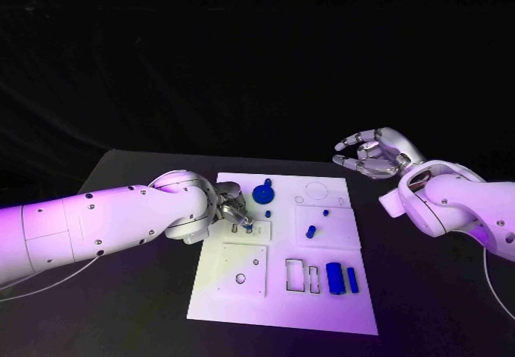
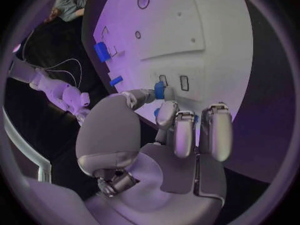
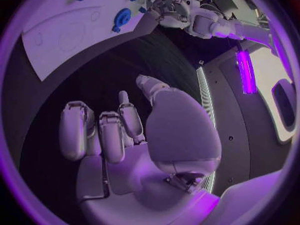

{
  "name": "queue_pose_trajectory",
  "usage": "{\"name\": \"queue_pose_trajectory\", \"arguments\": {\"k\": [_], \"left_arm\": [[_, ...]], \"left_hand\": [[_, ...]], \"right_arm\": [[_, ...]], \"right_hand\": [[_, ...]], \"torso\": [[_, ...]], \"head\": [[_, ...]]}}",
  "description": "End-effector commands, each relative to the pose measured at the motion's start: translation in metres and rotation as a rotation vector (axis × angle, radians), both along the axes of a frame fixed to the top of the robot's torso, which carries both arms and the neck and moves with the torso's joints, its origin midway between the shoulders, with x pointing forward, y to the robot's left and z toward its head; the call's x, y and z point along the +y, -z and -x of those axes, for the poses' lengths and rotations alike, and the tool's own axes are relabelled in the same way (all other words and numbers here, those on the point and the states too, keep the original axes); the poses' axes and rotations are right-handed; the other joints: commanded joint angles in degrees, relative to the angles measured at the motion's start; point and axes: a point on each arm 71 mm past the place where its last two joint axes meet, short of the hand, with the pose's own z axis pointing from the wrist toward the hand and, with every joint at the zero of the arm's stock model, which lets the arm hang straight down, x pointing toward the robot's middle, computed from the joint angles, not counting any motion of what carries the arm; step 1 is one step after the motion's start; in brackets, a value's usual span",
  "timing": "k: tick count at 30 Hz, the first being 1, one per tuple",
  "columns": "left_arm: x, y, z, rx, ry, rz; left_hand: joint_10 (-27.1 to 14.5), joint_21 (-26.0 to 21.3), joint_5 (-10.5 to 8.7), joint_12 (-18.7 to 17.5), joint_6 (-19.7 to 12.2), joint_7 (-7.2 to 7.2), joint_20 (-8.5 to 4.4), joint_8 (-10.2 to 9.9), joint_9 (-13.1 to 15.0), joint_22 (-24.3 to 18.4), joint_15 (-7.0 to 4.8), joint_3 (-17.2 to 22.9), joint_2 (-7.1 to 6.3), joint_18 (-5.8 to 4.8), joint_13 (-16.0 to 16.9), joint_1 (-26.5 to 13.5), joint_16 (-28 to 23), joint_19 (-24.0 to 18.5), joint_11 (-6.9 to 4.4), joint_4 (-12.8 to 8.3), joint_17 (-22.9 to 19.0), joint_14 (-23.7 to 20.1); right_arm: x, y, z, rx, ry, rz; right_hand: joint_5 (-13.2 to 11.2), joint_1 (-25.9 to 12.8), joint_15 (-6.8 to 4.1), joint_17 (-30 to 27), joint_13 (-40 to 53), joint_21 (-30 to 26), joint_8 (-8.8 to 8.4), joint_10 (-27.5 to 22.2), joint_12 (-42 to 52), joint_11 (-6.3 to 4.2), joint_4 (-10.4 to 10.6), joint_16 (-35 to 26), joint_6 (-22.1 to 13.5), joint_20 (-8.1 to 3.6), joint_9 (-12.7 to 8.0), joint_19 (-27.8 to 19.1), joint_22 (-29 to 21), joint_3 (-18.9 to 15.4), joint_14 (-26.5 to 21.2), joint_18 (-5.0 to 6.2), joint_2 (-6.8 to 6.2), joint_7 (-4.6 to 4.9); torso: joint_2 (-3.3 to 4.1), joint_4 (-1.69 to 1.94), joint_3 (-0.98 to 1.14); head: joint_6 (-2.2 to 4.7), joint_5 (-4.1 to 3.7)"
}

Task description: Assemble the parts on the task board

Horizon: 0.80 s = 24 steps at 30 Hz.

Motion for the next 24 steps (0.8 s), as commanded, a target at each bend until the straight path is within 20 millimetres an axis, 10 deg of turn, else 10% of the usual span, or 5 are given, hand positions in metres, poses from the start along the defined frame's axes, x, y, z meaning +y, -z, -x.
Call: {"name": "queue_pose_trajectory", "arguments": {"k": [1, 24], "left_arm": [[-0.0017, 0.0011, 0.001, 0.002, 0.03, -0.033], [-0.0045, 0.0084, 0.0029, 0.025, 0.06, -0.069]], "left_hand": [[0.32, 0.33, 0.19, 0.27, 1.35, -0.92, -0.54, 0.19, 0.12, 1.92, -0.39, 11.14, -0.15, -0.39, 0.06, -0.09, 0.25, 0.76, 0.03, -11.42, 15.05, 6.15], [0.33, 0.36, 0.48, 0.2, 1.46, -0.97, -0.54, 0.27, 0.26, 2.02, -0.42, 11.06, -0.3, -0.41, 0.0, -0.26, 0.25, 0.8, -0.01, -11.39, 15.05, 6.15]], "right_arm": [[0.0012, 0.0002, 0.0004, -0.004, -0.014, 0.01], [0.0022, 0.0002, 0.0007, -0.002, -0.02, 0.008]], "right_hand": [[0.29, -0.32, -0.46, 5.34, -0.05, -0.23, 0.18, -0.3, -0.38, -0.07, 0.14, -0.34, 0.14, -0.12, -0.05, -0.43, 4.89, 0.26, 3.55, 0.94, 0.03, -0.13], [-0.4, -0.74, -0.49, 5.34, -0.05, -0.25, 0.34, -0.21, -0.34, -0.1, 0.45, -0.38, 0.17, -0.16, -0.09, -0.37, 4.92, 0.25, 3.56, 0.92, -0.03, -0.17]], "torso": [[-0.02, 0.02, -0.01], [-0.04, -0.05, 0.04]], "head": [[0.09, -0.03], [0.03, 0.12]]}}
